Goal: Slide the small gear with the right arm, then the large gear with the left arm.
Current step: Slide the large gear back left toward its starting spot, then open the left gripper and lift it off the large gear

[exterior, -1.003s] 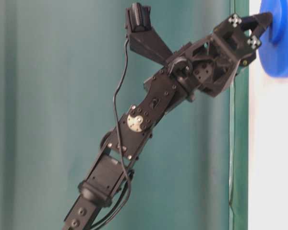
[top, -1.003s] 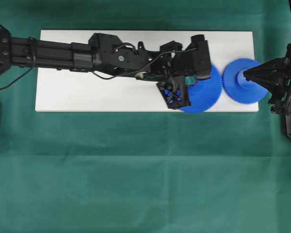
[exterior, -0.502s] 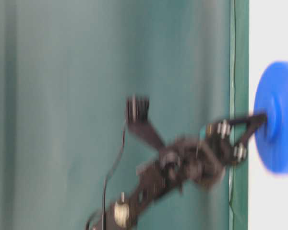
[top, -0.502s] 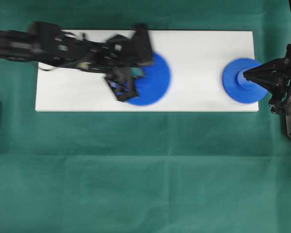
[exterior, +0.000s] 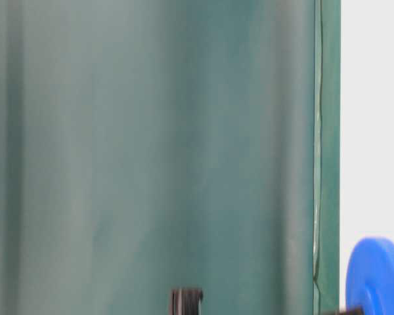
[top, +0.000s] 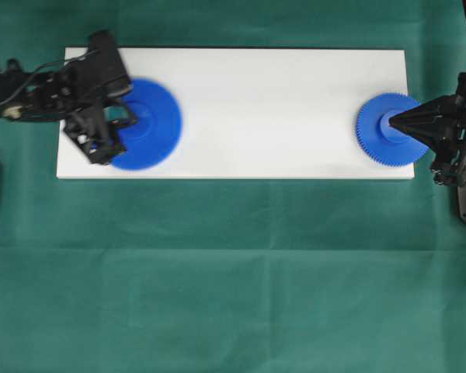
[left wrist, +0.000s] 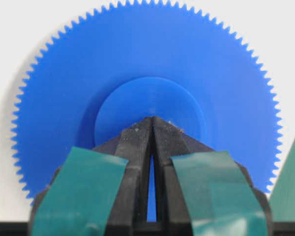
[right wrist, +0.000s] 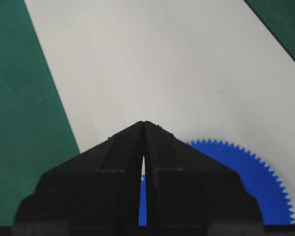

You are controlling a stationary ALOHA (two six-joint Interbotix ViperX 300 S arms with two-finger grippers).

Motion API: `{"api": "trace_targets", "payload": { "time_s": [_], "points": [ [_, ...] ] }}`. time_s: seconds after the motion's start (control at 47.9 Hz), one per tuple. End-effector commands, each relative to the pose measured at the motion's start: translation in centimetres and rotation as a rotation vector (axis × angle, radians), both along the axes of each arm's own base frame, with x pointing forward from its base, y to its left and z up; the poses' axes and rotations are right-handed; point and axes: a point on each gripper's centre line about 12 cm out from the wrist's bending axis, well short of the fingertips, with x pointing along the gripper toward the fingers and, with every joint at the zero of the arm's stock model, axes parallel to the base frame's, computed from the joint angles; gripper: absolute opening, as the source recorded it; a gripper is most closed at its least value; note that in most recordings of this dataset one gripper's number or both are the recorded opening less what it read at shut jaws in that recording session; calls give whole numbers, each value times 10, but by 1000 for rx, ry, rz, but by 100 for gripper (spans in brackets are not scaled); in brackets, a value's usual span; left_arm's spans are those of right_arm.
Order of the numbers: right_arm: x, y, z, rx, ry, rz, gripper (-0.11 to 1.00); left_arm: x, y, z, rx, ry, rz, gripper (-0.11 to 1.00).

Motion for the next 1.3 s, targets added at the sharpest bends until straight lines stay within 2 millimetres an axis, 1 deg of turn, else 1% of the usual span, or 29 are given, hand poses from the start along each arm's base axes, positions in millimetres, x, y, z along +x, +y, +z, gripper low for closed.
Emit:
{"api": "trace_targets", "payload": {
  "time_s": [0.0,0.104,0.293,0.522,0.669,0.857,1.024,1.275],
  "points": [
    [3,1,5,1,-19,7,50,-15,0,1,-1,1,18,0],
    [3,2,5,1,-20,12,50,-28,2,4,2,-17,49,0],
    [3,2,5,1,-20,14,50,-34,1,6,3,-30,58,0],
    [3,2,4,1,-17,14,50,-31,3,9,6,-38,59,0],
    [3,2,6,-1,-21,14,50,-28,3,18,18,-70,57,0],
    [2,2,9,-6,-38,14,50,-27,2,39,47,-146,47,0],
    [1,2,11,-9,-51,13,50,-25,-2,66,83,-241,24,0],
    [1,2,12,-15,-57,17,50,-25,-16,102,143,-408,-42,0]
  ]
}}
